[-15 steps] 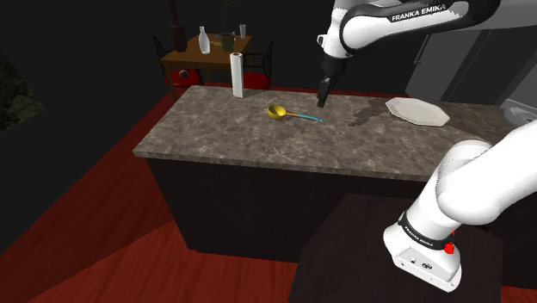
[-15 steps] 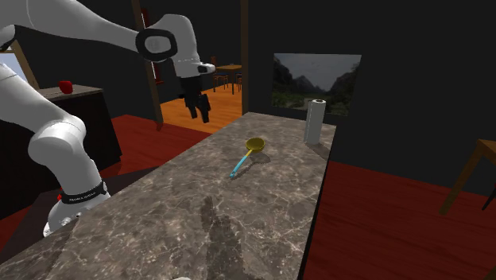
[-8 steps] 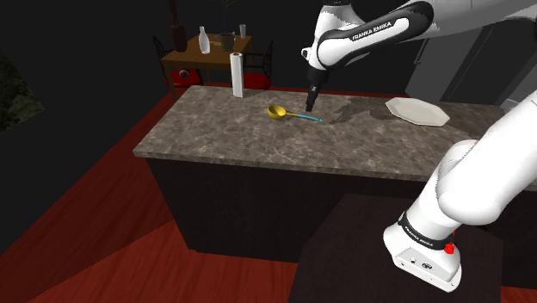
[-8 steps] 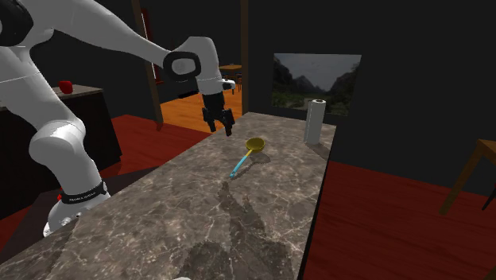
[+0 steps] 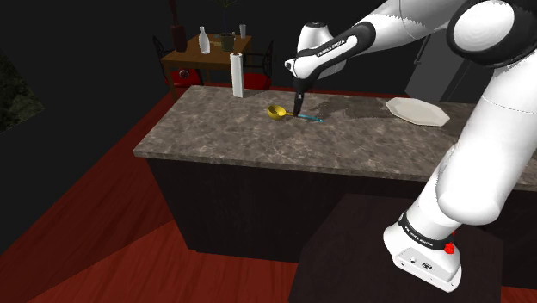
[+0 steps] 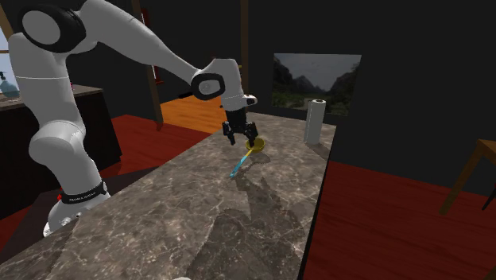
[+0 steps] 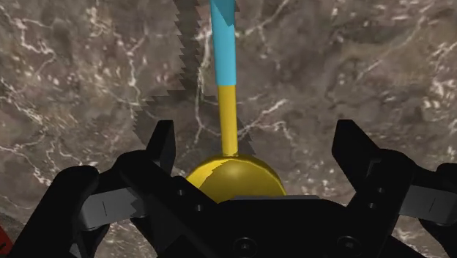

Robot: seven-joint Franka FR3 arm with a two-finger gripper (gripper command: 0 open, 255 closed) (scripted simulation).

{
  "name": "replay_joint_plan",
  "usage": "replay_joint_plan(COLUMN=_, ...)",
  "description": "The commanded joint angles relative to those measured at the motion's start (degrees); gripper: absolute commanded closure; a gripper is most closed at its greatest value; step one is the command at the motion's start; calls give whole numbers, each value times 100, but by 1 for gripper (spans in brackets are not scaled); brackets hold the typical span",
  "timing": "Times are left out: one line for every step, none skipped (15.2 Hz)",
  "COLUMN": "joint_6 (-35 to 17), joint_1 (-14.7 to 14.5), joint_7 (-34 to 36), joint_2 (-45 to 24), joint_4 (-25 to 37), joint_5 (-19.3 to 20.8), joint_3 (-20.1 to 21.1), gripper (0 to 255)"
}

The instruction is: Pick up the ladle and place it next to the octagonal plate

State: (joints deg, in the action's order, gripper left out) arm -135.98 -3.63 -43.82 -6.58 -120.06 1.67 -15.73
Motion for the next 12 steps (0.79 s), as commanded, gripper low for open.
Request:
replay_joint_plan(joint_6=-111, joint_1=34, joint_7=-343, joint_2=-463, joint_4=385, joint_5=-166, joint_3=49, gripper=0)
replay_joint_plan(joint_6=-123, joint_1=48, joint_7=-376, joint_2=-507, joint_4=421, joint_5=-179, joint_3=61, gripper=0)
replay_joint_plan(joint_6=-185, joint_1=57, joint_7=-388, joint_2=-562, joint_4=412, joint_5=-198, joint_3=67, gripper=0)
replay_joint_plan(joint_6=-247, joint_1=66, joint_7=-402, joint_2=-618, joint_4=405, joint_5=-218, joint_3=73, gripper=0)
replay_joint_plan(joint_6=-308, joint_1=75, joint_7=-415, joint_2=-675, joint_4=399, joint_5=-239, joint_3=78, gripper=0)
replay_joint_plan(joint_6=-369, joint_1=84, joint_7=-429, joint_2=-732, joint_4=395, joint_5=-259, joint_3=84, gripper=0)
replay_joint_plan(joint_6=-429, joint_1=93, joint_7=-443, joint_2=-790, joint_4=391, joint_5=-280, joint_3=91, gripper=0)
replay_joint_plan(joint_6=-488, joint_1=103, joint_7=-457, joint_2=-849, joint_4=389, joint_5=-302, joint_3=97, gripper=0)
replay_joint_plan(joint_6=-581, joint_1=118, joint_7=-480, joint_2=-944, joint_4=388, joint_5=-336, joint_3=109, gripper=0)
replay_joint_plan(joint_6=-582, joint_1=119, joint_7=-480, joint_2=-943, joint_4=387, joint_5=-335, joint_3=109, gripper=0)
replay_joint_plan(joint_6=-581, joint_1=119, joint_7=-480, joint_2=-943, joint_4=388, joint_5=-335, joint_3=109, gripper=0)
replay_joint_plan(joint_6=-581, joint_1=119, joint_7=-480, joint_2=-944, joint_4=388, joint_5=-336, joint_3=110, gripper=0)
